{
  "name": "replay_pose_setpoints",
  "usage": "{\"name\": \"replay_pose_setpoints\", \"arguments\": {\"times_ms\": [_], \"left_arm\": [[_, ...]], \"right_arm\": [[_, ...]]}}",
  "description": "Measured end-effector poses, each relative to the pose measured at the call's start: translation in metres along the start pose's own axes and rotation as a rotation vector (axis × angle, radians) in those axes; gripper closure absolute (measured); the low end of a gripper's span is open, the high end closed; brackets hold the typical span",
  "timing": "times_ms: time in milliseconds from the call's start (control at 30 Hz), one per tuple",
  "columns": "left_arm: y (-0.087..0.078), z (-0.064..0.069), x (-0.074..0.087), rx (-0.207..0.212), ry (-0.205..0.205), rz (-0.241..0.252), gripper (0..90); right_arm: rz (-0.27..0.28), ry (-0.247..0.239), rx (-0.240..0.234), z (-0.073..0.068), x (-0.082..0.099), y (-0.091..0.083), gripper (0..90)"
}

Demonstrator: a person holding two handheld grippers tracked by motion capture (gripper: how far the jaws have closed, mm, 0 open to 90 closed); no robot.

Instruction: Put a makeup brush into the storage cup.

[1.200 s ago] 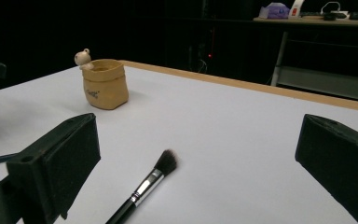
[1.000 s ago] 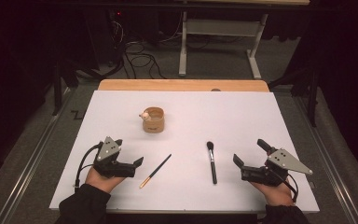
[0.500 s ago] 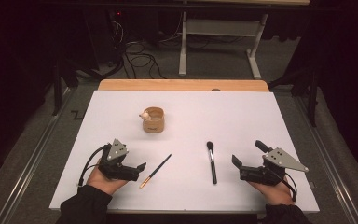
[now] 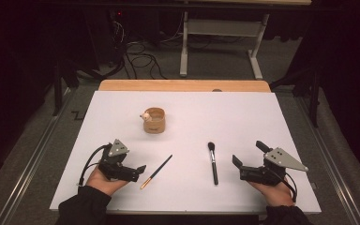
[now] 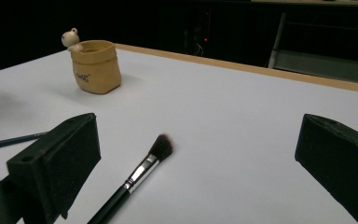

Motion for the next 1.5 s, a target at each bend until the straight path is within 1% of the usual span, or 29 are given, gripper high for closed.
{"name": "replay_pose_setpoints", "arguments": {"times_ms": [33, 100, 200, 300, 400, 433, 467, 600, 700, 800, 900, 933, 1000, 1067, 1200, 1433, 1500], "left_arm": [[0.0, 0.0, 0.0, 0.0, 0.0, 0.0, 1.2], [0.002, 0.003, -0.001, 0.014, -0.019, -0.021, 1.0], [0.001, 0.007, -0.001, 0.025, -0.008, -0.072, 1.0], [0.0, 0.012, -0.004, 0.043, -0.013, -0.1, 0.9], [-0.003, 0.015, -0.008, 0.048, -0.006, -0.126, 0.9], [-0.003, 0.017, -0.009, 0.058, -0.011, -0.133, 0.9], [-0.003, 0.018, -0.01, 0.066, -0.013, -0.151, 0.7], [-0.003, 0.018, -0.01, 0.076, -0.017, -0.204, 0.6], [-0.002, 0.018, -0.008, 0.066, -0.011, -0.245, 0.6], [-0.002, 0.019, -0.007, 0.058, 0.006, -0.285, 0.6], [-0.003, 0.019, -0.008, 0.066, 0.009, -0.319, 0.9], [-0.003, 0.019, -0.009, 0.064, 0.006, -0.321, 0.9], [-0.004, 0.019, -0.009, 0.066, 0.004, -0.337, 1.8], [-0.005, 0.018, -0.01, 0.071, 0.004, -0.356, 2.2], [-0.005, 0.016, -0.012, 0.067, 0.011, -0.377, 2.3], [-0.005, 0.019, -0.013, 0.067, 0.058, -0.437, 2.6], [-0.005, 0.02, -0.014, 0.071, 0.059, -0.453, 1.8]], "right_arm": [[0.0, 0.0, 0.0, 0.0, 0.0, 0.0, 0.5], [-0.01, -0.006, -0.016, -0.003, 0.002, 0.001, 0.5], [-0.012, -0.017, -0.019, -0.003, 0.002, 0.002, 0.5], [-0.012, -0.01, -0.023, -0.005, 0.001, 0.001, 0.5], [-0.002, -0.016, -0.029, -0.006, 0.0, 0.0, 0.5], [-0.002, -0.016, -0.029, -0.006, 0.0, 0.0, 0.5], [0.006, -0.013, -0.027, -0.006, -0.001, -0.001, 0.4], [0.008, -0.011, -0.025, -0.004, -0.001, -0.001, 0.5], [0.002, 0.003, -0.023, -0.002, 0.001, -0.001, 0.4], [-0.002, 0.002, -0.026, -0.001, 0.002, 0.0, 0.5], [-0.002, 0.003, -0.03, -0.002, 0.002, 0.001, 0.5], [-0.002, 0.003, -0.03, -0.002, 0.002, 0.001, 0.5], [-0.007, 0.01, -0.037, -0.004, 0.003, 0.001, 0.5], [-0.009, 0.007, -0.038, -0.004, 0.003, 0.001, 0.5], [-0.009, 0.007, -0.039, -0.004, 0.004, 0.002, 0.5], [-0.015, 0.013, -0.041, -0.005, 0.005, 0.002, 0.5], [-0.015, 0.014, -0.043, -0.005, 0.005, 0.002, 0.5]]}}
Point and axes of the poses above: each handheld gripper's, and its own axes: y roughly forward along the jaws, x roughly out of its underside, z roughly to its right, the point moved 8 cm from there along y, roughly forward along the jaws, and after that the axes turned 2 degrees about y, right-handed, at the moved point
